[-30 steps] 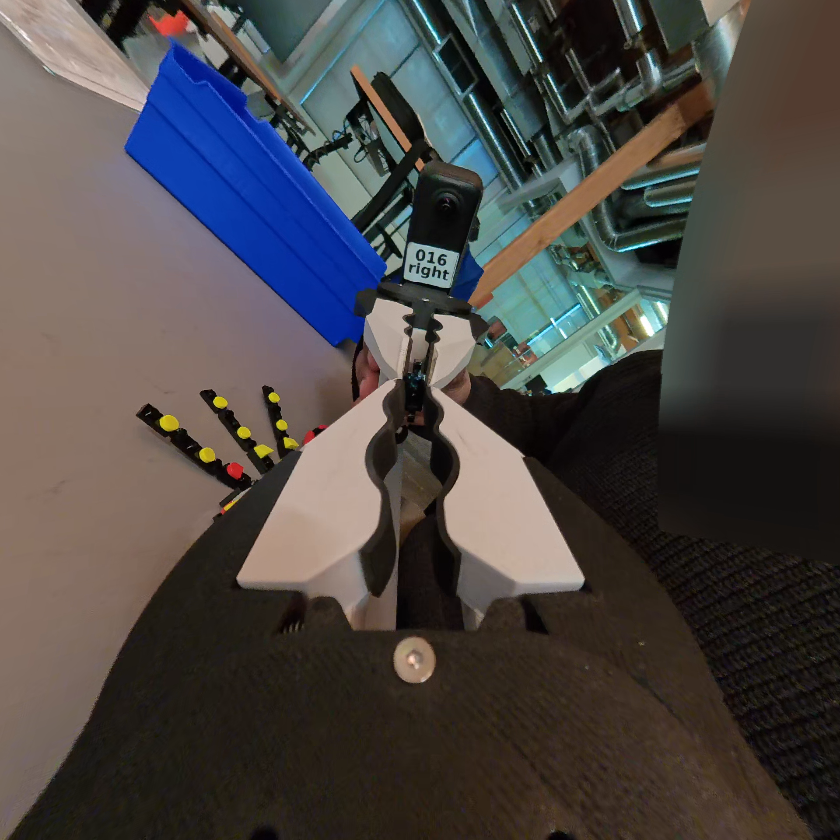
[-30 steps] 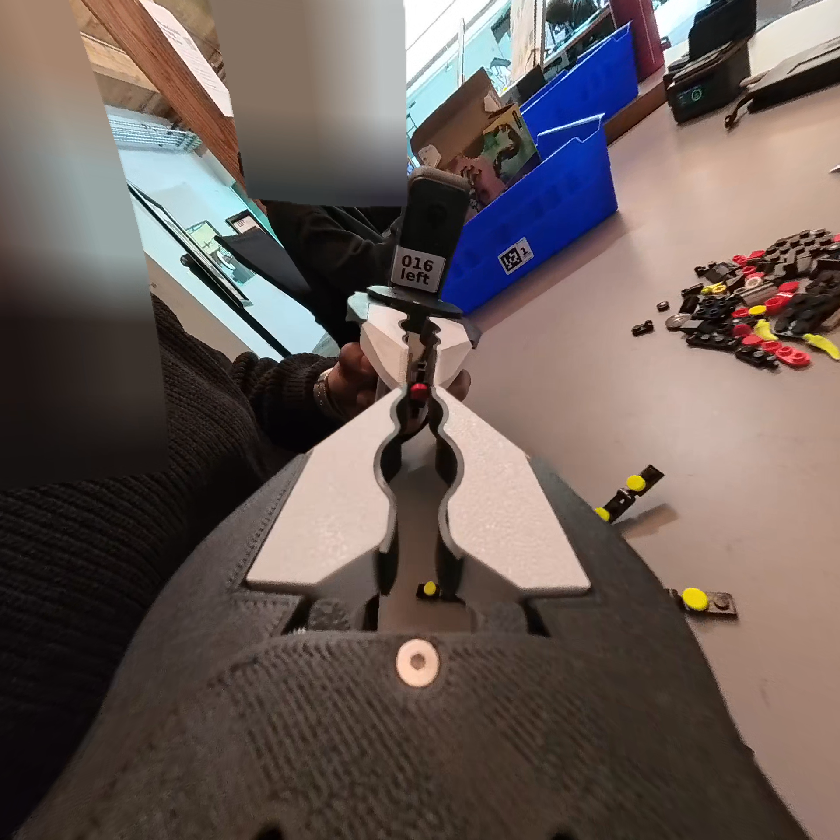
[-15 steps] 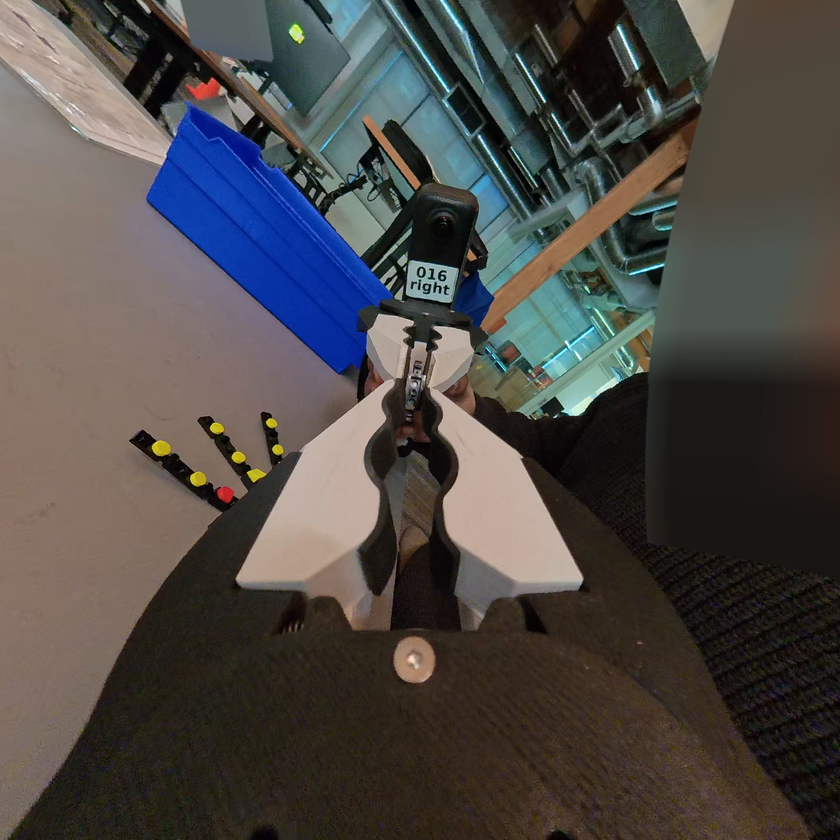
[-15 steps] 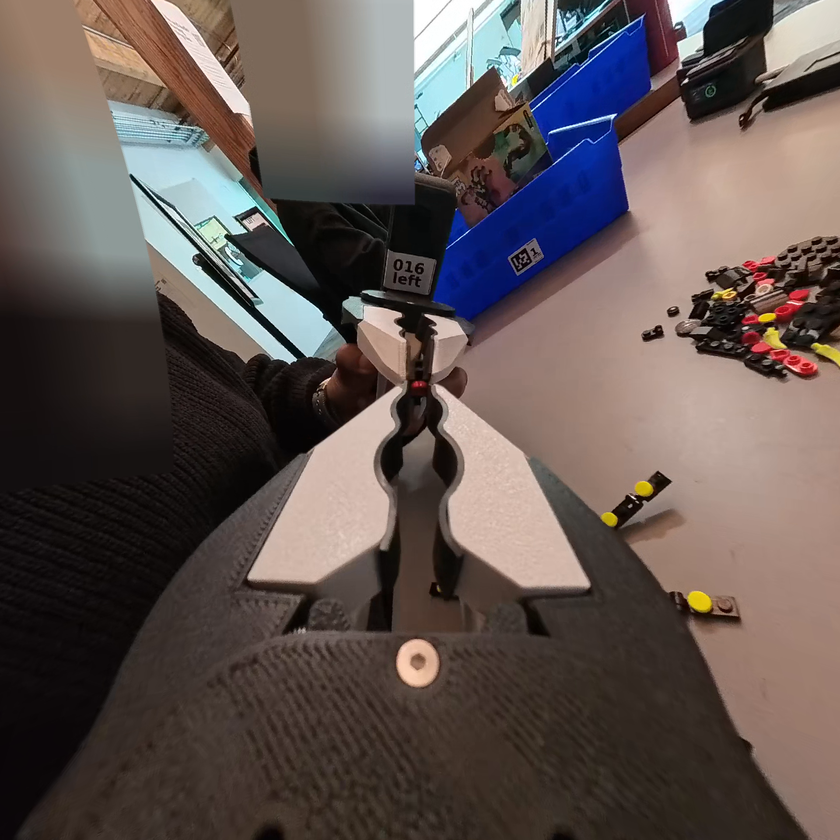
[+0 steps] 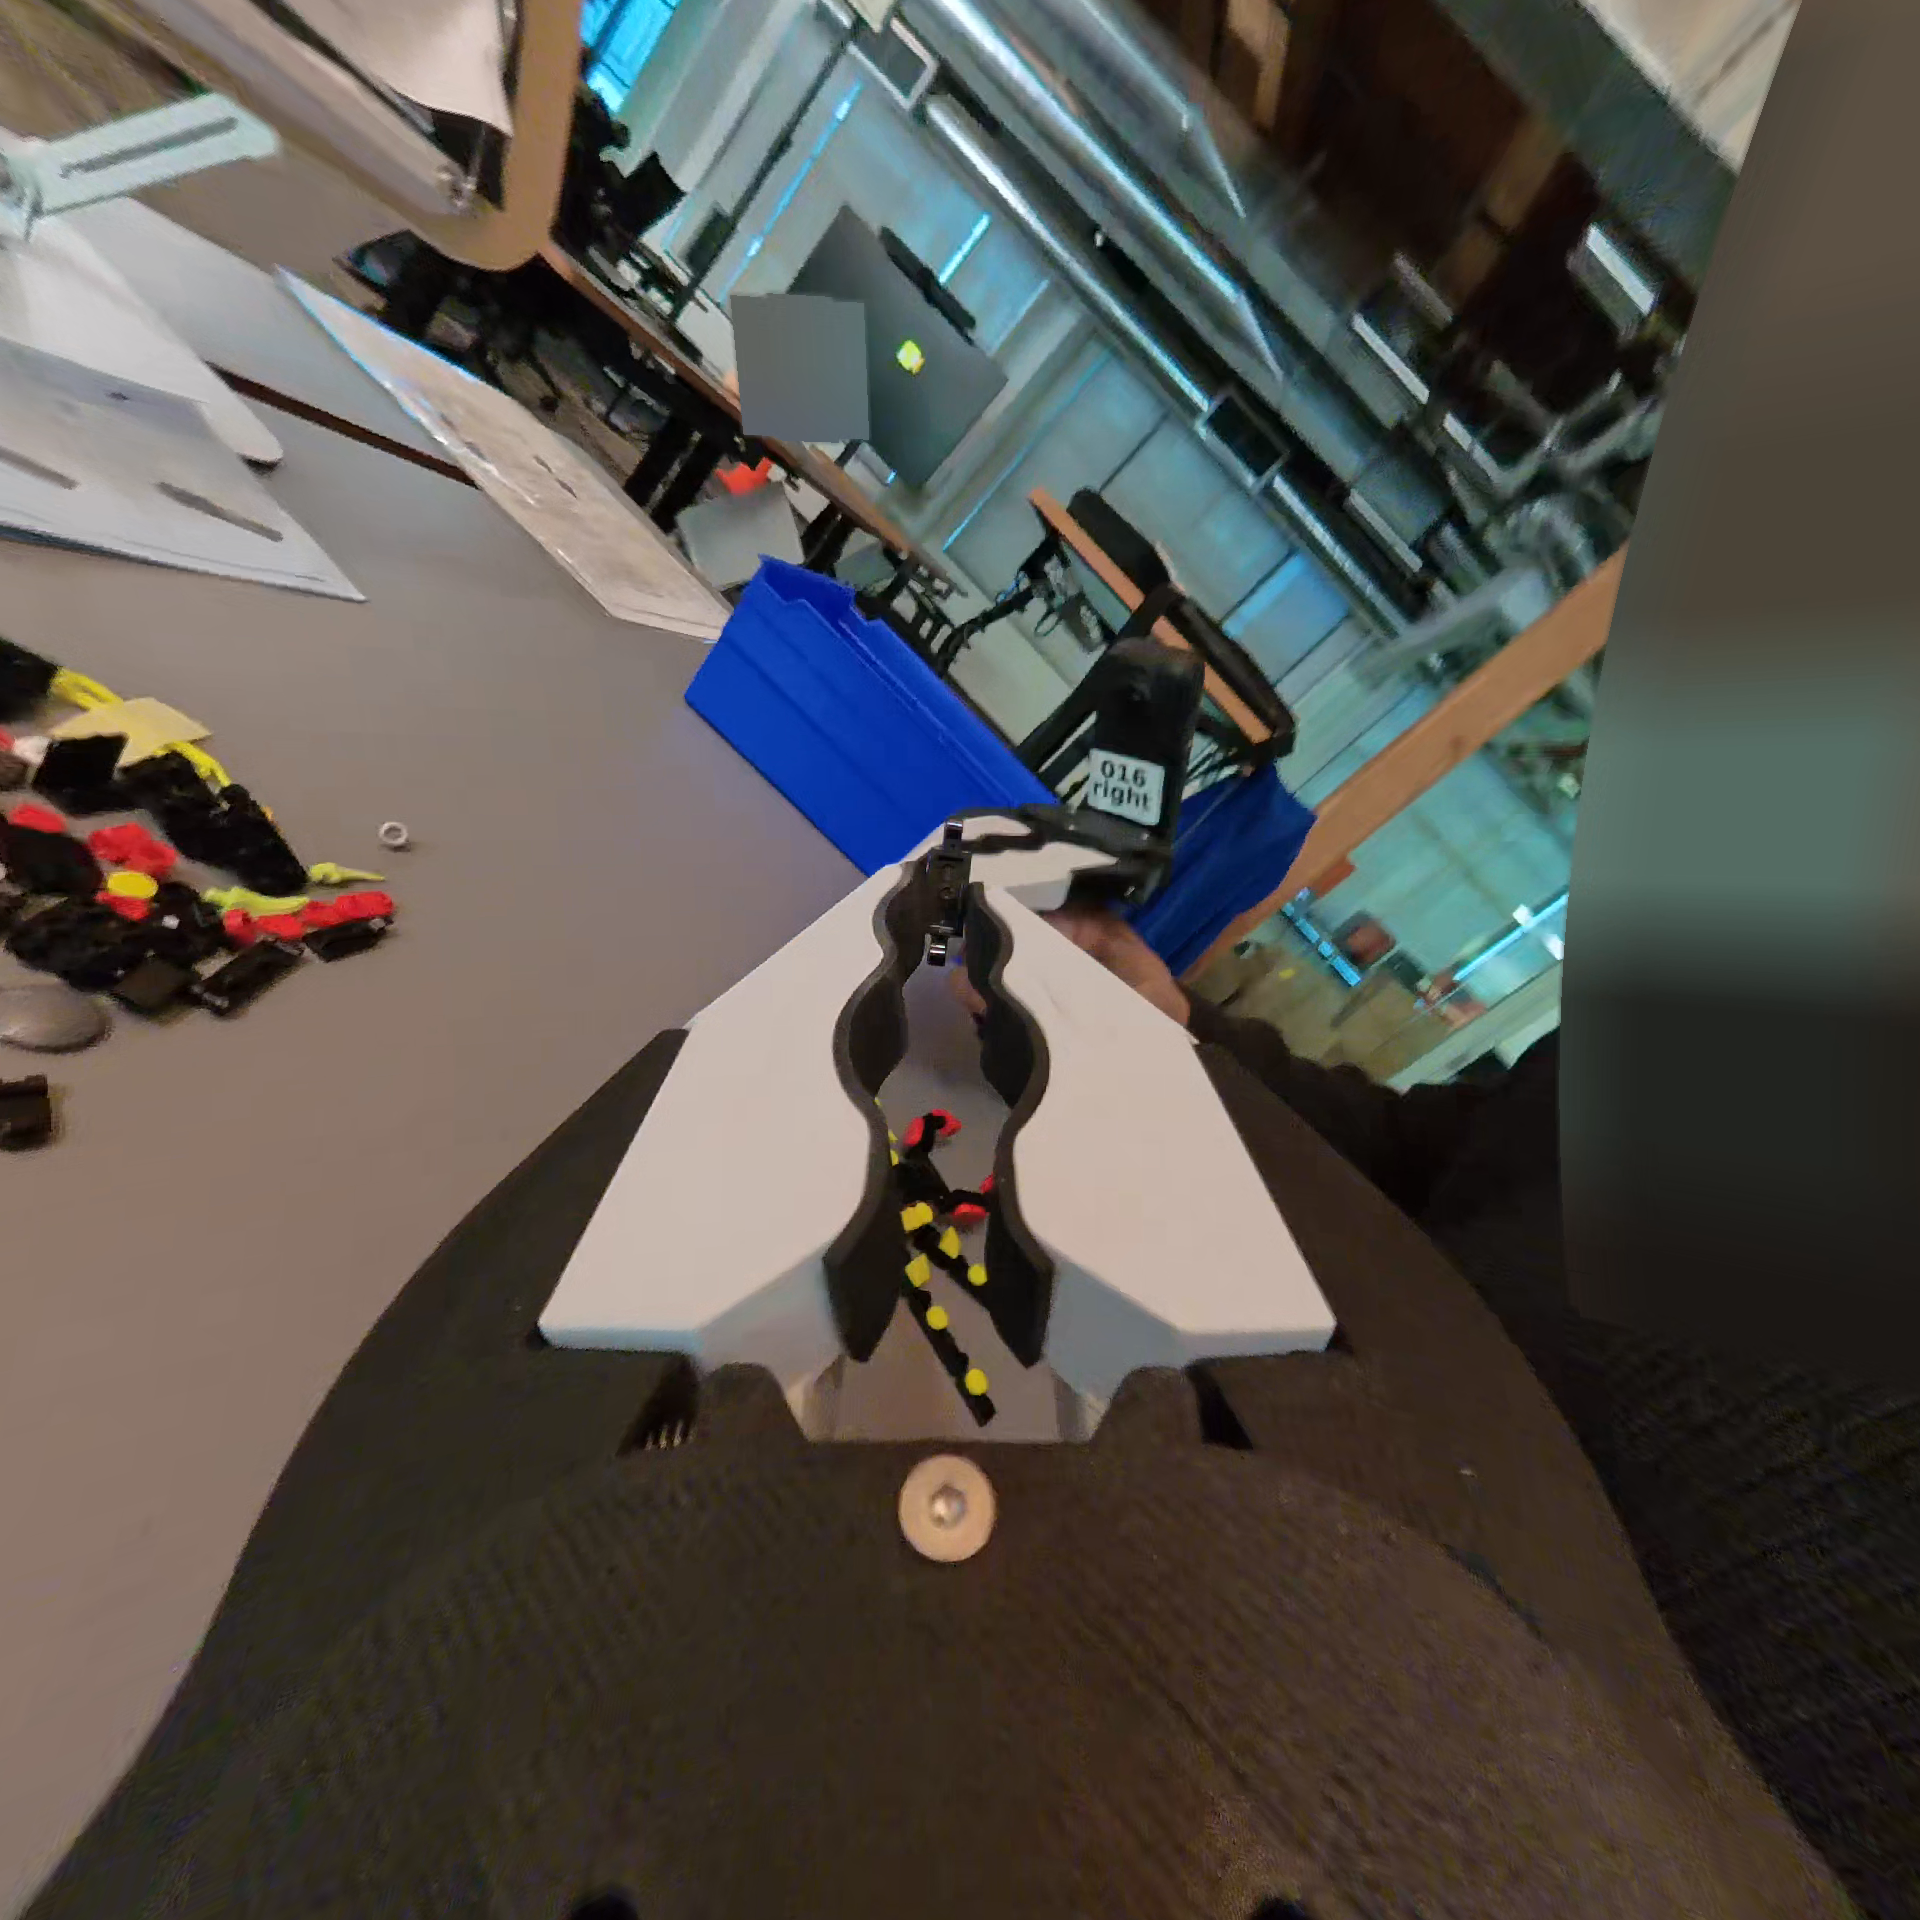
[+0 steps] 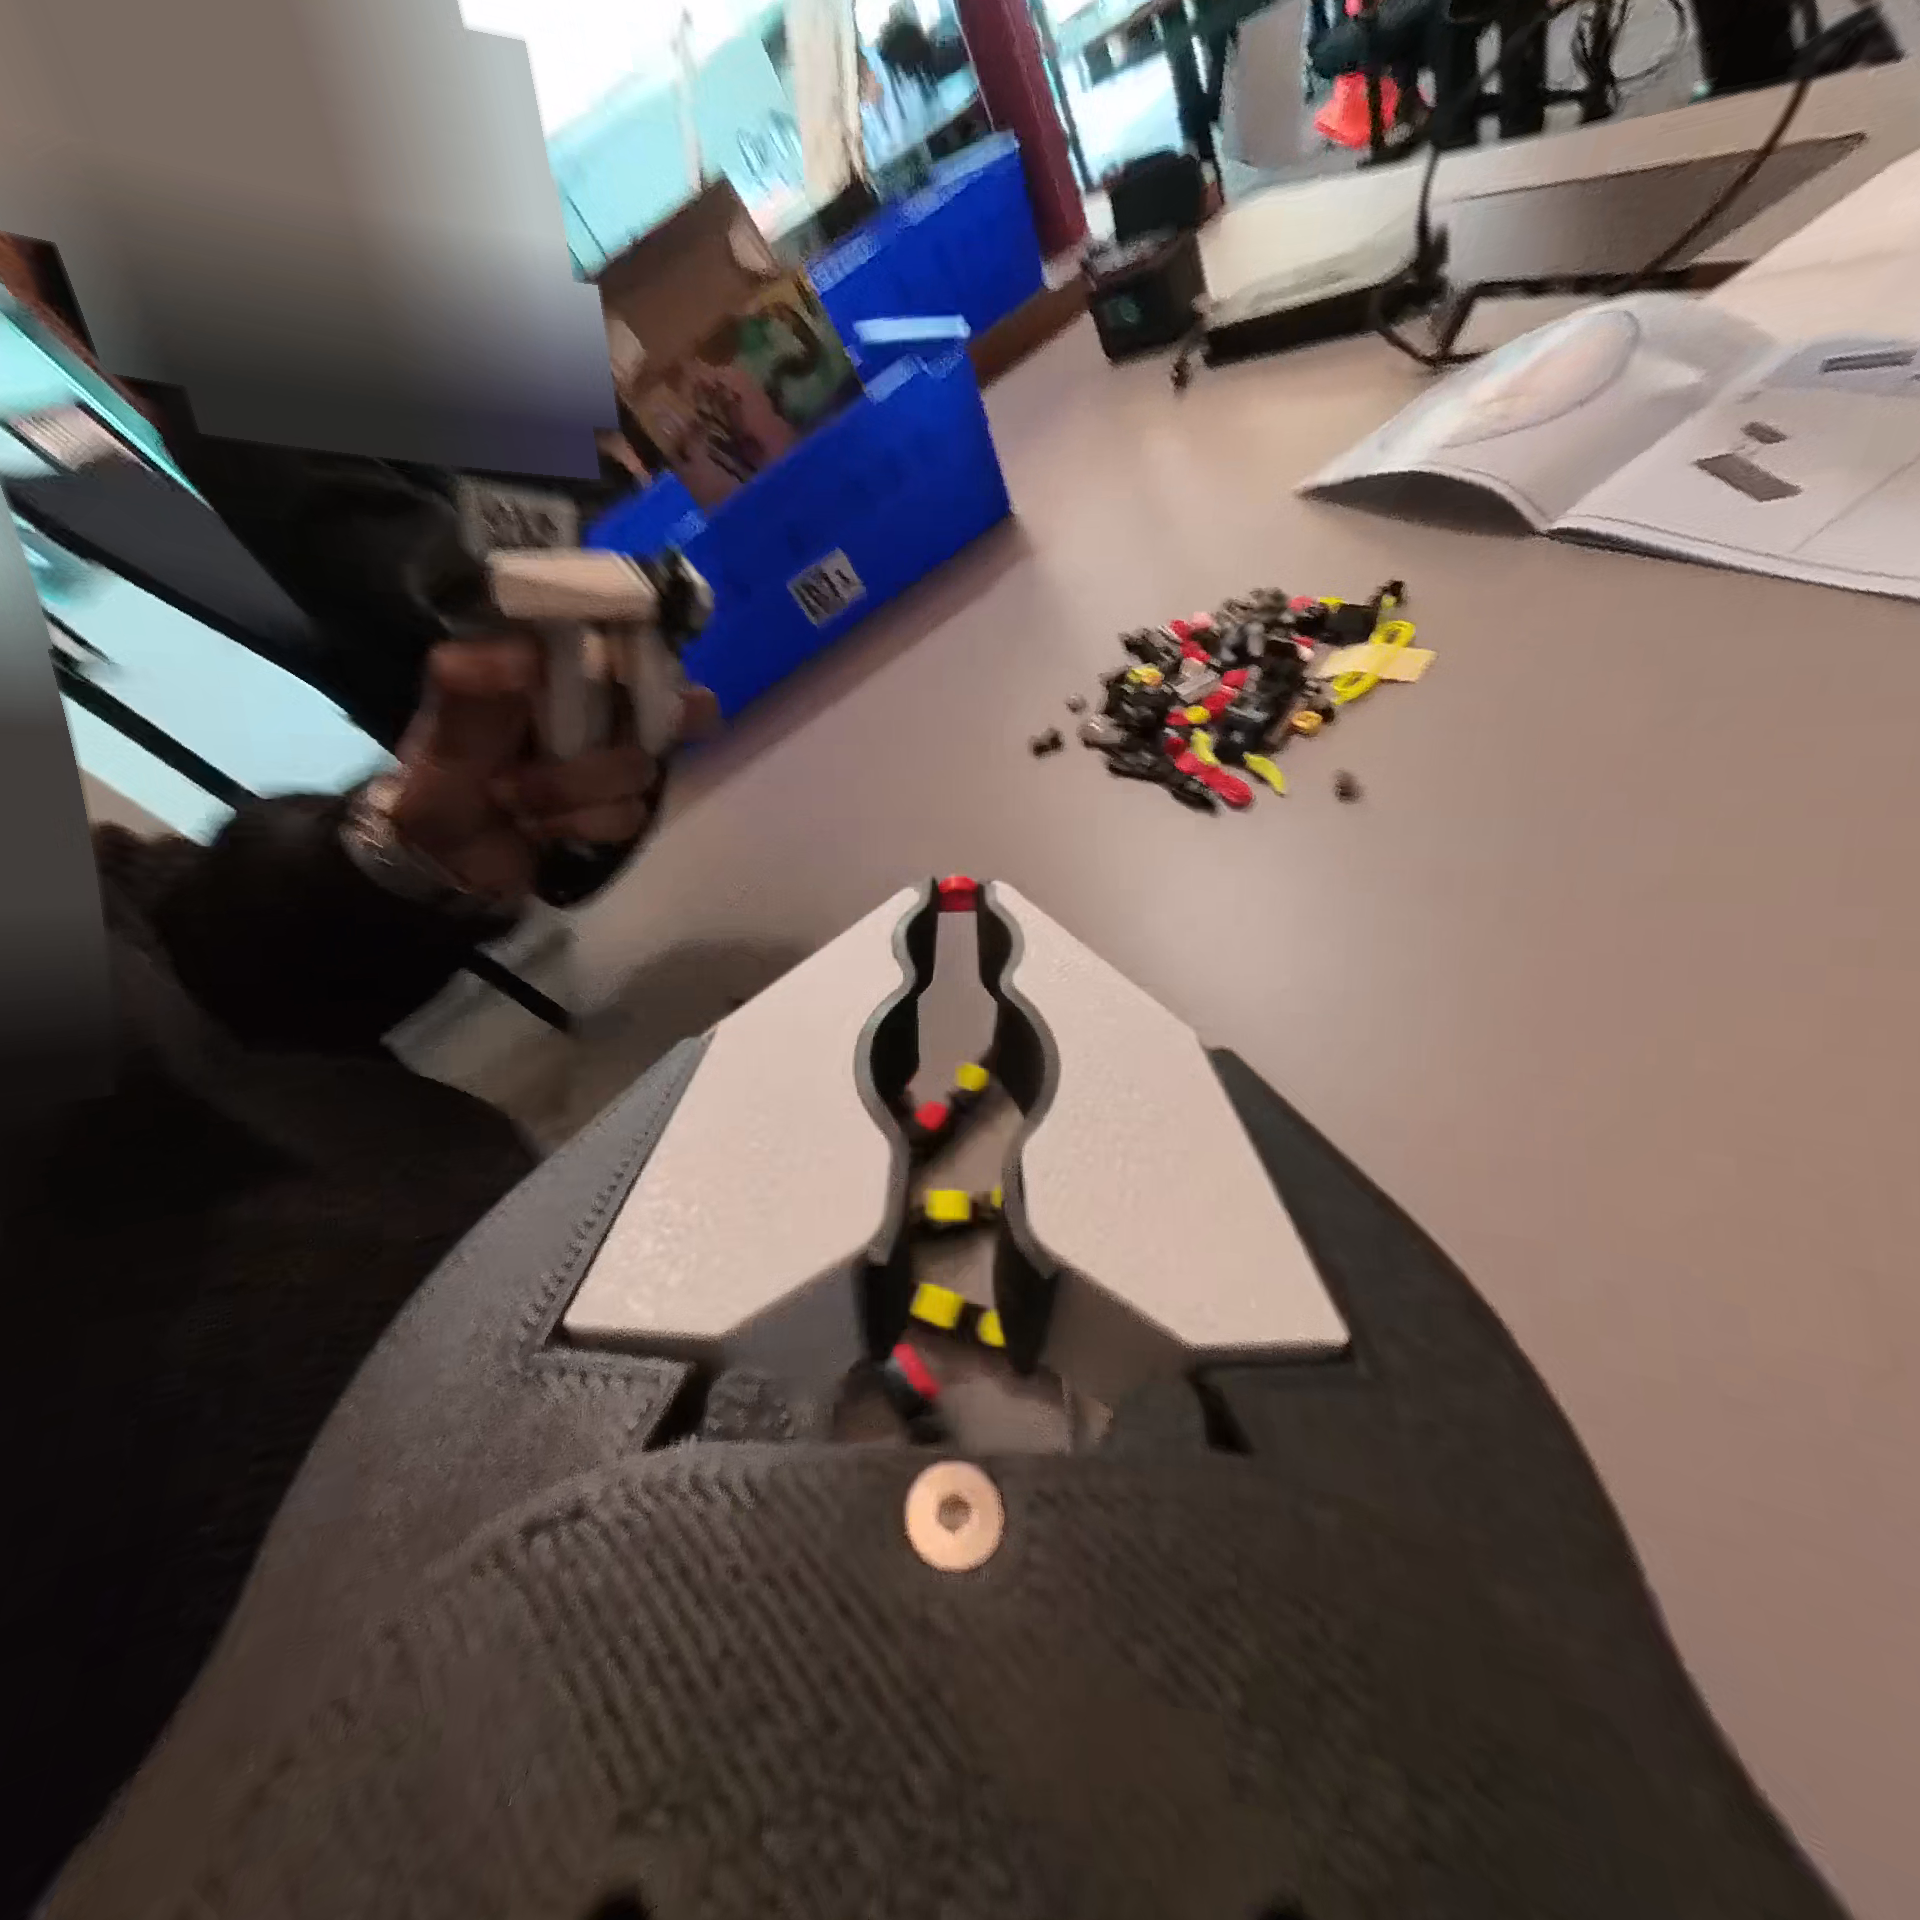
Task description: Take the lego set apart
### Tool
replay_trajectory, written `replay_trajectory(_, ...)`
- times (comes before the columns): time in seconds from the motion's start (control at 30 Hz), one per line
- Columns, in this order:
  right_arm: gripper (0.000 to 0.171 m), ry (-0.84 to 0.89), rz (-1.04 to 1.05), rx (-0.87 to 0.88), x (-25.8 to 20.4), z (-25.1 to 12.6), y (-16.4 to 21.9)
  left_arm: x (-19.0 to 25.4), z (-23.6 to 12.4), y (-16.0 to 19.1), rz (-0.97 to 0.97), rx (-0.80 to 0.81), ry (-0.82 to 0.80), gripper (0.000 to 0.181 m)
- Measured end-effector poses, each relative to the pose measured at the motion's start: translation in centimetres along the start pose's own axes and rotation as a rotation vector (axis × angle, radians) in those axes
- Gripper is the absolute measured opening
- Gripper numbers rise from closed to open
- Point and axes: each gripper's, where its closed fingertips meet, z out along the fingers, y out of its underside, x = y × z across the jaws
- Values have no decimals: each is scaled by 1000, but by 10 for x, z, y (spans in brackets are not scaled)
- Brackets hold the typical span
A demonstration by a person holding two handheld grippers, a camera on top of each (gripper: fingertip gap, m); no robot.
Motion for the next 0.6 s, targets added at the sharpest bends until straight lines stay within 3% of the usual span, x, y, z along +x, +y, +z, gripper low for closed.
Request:
replay_trajectory(0.17,7,193,-232,-282,44,40,27,-22,-6,1,-123,21,-1,4)
replay_trajectory(0.33,7,229,-366,-443,71,89,34,-25,-7,4,-186,20,31,4)
replay_trajectory(0.57,13,260,-412,-370,78,107,15,-19,-3,16,-206,-30,61,4)
replay_trajectory(0.6,4,265,-416,-351,78,105,10,-19,-3,17,-208,-32,61,4)
